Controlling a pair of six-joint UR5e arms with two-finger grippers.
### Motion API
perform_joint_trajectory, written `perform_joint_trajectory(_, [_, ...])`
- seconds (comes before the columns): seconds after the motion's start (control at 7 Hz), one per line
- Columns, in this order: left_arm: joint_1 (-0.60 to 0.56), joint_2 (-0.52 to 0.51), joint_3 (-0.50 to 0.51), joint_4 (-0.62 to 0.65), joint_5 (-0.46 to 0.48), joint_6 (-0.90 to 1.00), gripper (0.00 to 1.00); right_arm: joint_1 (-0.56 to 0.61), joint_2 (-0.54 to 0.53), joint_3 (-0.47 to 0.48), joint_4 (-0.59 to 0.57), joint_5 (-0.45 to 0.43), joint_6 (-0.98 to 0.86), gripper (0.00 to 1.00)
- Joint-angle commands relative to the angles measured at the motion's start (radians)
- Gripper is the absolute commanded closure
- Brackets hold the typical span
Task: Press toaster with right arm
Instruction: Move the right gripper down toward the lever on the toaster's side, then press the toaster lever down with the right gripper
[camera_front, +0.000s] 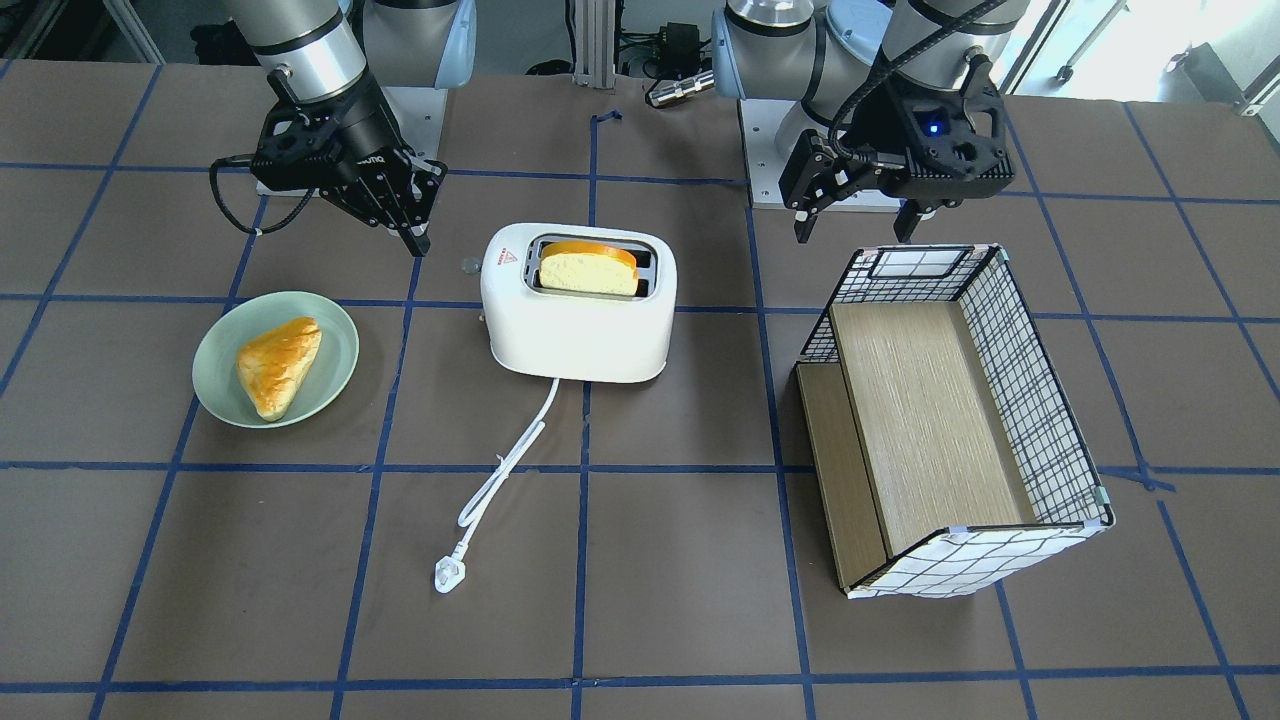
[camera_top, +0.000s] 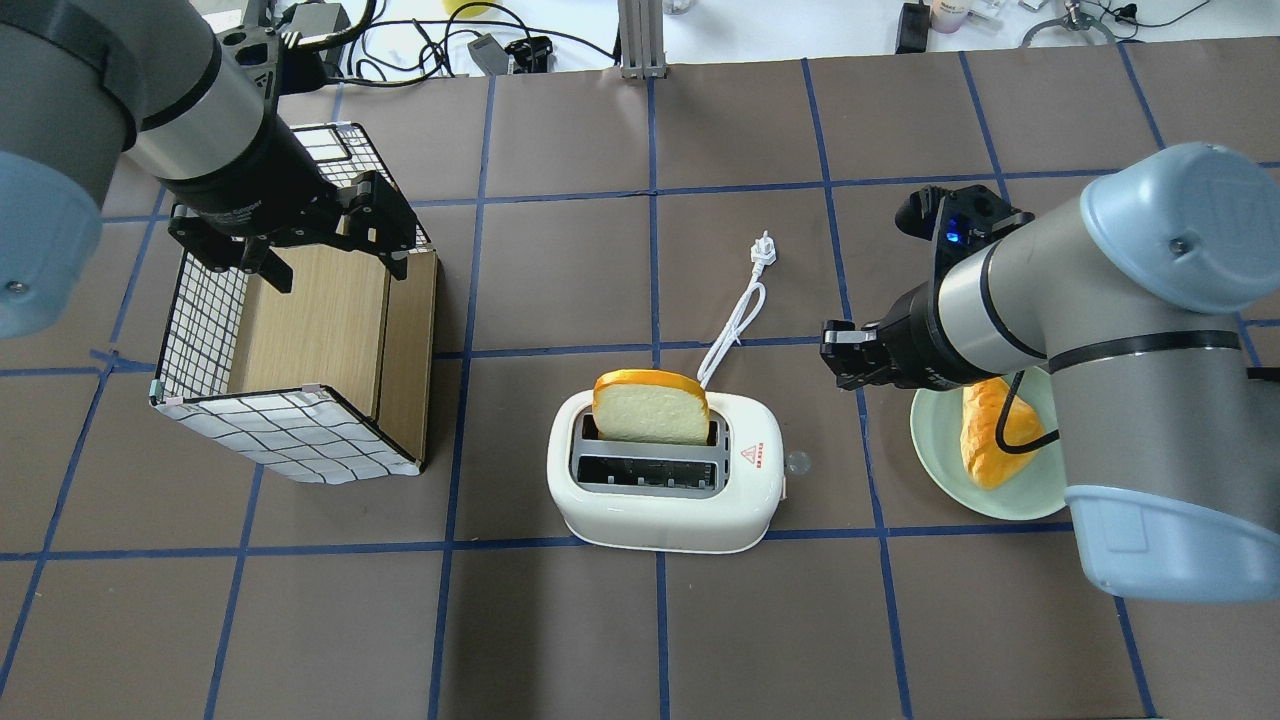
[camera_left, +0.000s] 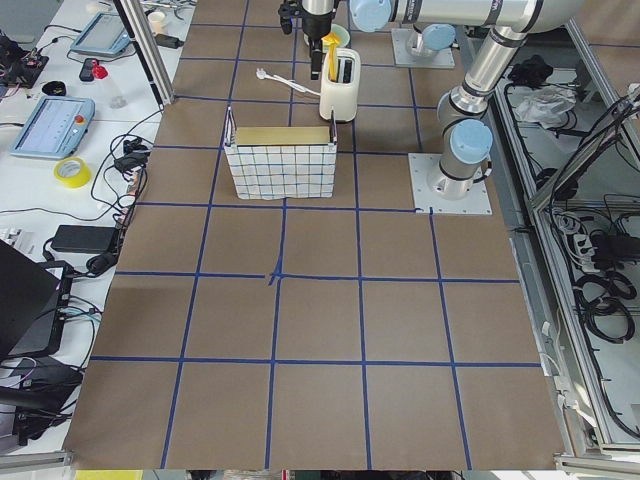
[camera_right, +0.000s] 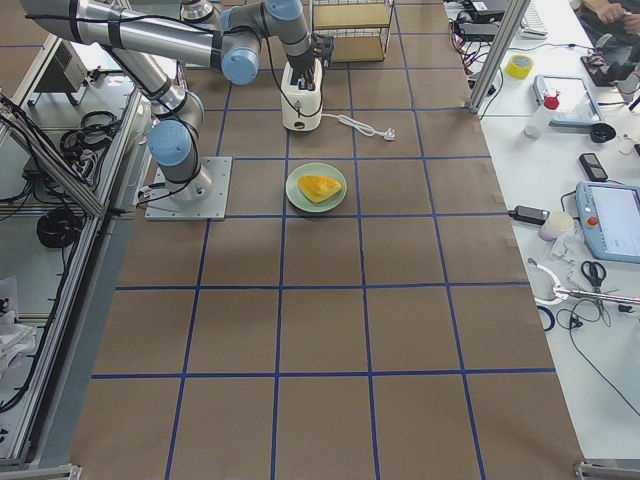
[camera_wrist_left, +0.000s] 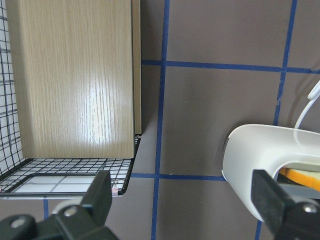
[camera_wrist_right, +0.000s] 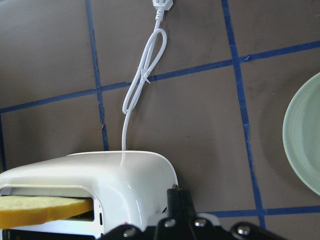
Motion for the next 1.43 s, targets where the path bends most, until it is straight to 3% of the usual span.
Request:
perform_joint_trajectory(0.0, [0.0, 0.0, 0.0, 0.0, -0.001, 0.0, 0.0, 0.003, 0.009, 0.073, -0.014, 0.052, 0.003, 1.0])
perform_joint_trajectory(0.43, [0.0, 0.0, 0.0, 0.0, 0.0, 0.0, 0.0, 0.006, 0.014, 0.089, -0.022, 0.055, 0.009, 1.0])
perform_joint_trajectory(0.71, [0.0, 0.0, 0.0, 0.0, 0.0, 0.0, 0.0, 0.009, 0.057, 0.093, -0.1, 0.062, 0.037, 1.0])
perform_joint_trajectory(1.29, [0.0, 0.0, 0.0, 0.0, 0.0, 0.0, 0.0, 0.009, 0.081, 0.093, -0.102, 0.06, 0.034, 1.0])
